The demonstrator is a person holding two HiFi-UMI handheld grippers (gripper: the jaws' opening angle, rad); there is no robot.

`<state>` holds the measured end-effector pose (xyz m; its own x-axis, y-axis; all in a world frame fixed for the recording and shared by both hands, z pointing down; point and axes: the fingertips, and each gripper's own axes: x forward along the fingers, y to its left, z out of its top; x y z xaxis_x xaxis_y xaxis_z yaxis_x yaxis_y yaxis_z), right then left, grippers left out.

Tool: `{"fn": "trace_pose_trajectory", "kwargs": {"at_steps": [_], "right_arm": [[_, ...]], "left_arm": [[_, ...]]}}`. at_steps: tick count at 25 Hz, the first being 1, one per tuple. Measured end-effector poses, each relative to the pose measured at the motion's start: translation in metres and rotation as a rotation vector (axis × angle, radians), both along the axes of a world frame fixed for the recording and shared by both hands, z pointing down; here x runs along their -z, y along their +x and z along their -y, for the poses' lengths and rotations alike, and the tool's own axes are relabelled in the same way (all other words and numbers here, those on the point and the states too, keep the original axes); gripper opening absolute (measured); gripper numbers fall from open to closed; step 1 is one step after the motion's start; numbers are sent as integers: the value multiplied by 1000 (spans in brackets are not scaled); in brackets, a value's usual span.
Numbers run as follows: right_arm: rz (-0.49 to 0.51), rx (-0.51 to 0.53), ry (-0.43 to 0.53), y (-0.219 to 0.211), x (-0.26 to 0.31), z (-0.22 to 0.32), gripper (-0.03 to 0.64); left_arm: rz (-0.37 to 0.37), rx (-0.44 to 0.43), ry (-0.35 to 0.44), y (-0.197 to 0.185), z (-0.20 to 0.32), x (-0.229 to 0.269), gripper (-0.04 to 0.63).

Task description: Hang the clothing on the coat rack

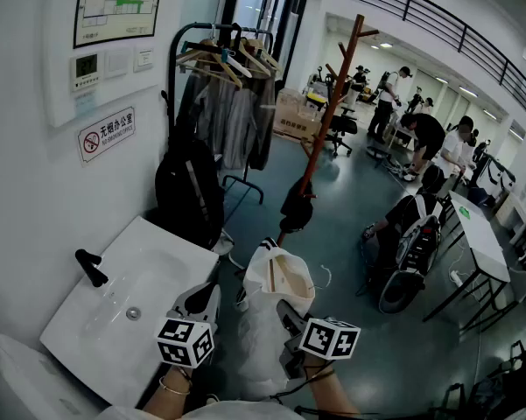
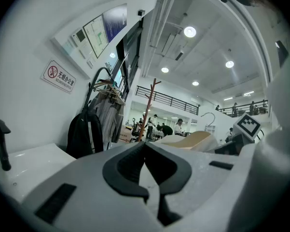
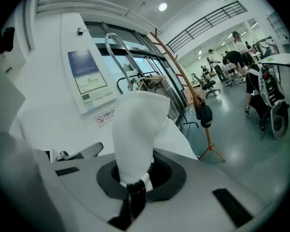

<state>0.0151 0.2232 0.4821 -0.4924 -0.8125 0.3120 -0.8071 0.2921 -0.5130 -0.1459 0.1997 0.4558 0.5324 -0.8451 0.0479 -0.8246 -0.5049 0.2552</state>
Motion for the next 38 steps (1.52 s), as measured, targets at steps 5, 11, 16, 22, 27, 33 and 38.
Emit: {"fn": "trace_pose_trajectory", "kwargs": {"at_steps": [5, 11, 16, 22, 27, 33, 38], "right_arm": [[-3, -10, 3, -9, 1, -1, 28], [17, -22, 6, -20, 6, 4, 28], [17, -33, -3, -24, 6, 16, 28], [36, -49, -20, -13, -2, 35, 28], [38, -47, -42, 5, -8, 64, 28], [36, -16, -54, 24, -11, 114, 28], [35, 0, -43, 46, -8, 157, 28]], "left_arm": [[-2, -11, 2, -9, -2, 0, 9], [-1, -13, 5, -19, 3, 2, 9], [4, -6, -3, -20, 12, -2, 9], [13, -14, -40, -8, 23, -19, 9], [8, -4, -47, 8, 51, -24, 9], [4, 28, -34, 28, 97, -22, 9], [11, 38, -31, 52, 137, -21, 9]]}}
